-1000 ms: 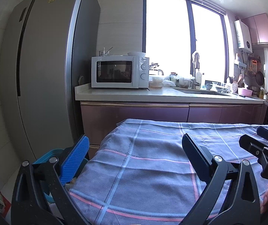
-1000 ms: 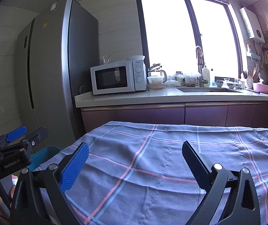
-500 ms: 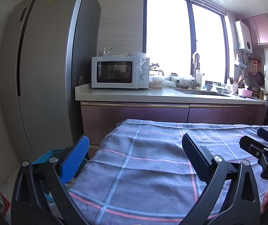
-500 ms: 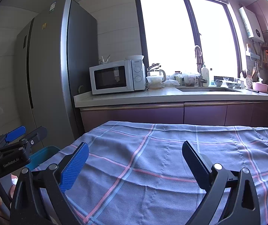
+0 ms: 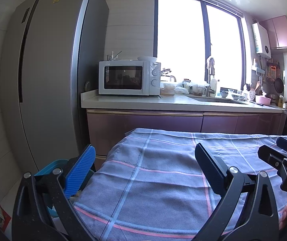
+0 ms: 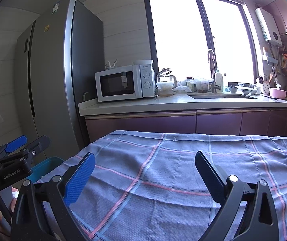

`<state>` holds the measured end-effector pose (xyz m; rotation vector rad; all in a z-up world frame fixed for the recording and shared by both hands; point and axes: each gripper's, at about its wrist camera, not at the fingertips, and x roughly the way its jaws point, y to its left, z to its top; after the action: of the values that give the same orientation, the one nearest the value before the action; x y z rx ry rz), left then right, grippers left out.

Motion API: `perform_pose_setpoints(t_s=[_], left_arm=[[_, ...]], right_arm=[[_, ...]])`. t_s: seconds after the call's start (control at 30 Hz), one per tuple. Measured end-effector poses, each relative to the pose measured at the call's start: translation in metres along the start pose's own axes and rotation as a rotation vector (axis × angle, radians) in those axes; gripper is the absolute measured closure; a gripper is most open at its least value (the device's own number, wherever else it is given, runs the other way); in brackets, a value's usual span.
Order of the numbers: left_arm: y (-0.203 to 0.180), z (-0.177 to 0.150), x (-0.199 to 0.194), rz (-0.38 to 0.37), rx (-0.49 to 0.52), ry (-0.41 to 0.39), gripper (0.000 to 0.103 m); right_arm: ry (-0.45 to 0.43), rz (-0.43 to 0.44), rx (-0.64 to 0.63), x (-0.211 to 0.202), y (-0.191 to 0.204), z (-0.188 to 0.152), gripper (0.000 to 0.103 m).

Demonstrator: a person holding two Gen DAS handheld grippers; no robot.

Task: Collect trash

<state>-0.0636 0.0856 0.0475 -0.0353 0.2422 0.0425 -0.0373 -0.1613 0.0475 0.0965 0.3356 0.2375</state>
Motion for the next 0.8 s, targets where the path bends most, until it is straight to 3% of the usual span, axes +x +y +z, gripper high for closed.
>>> perform_pose_setpoints(t_s=[0.8], left_arm=[[-0.0016,-0.0001,0.0031,-0.003,0.002,0.006,0.006]], right_arm=[[-0.002,-0.006,0.004,0.0012,-0.0021,0.0018,0.007]])
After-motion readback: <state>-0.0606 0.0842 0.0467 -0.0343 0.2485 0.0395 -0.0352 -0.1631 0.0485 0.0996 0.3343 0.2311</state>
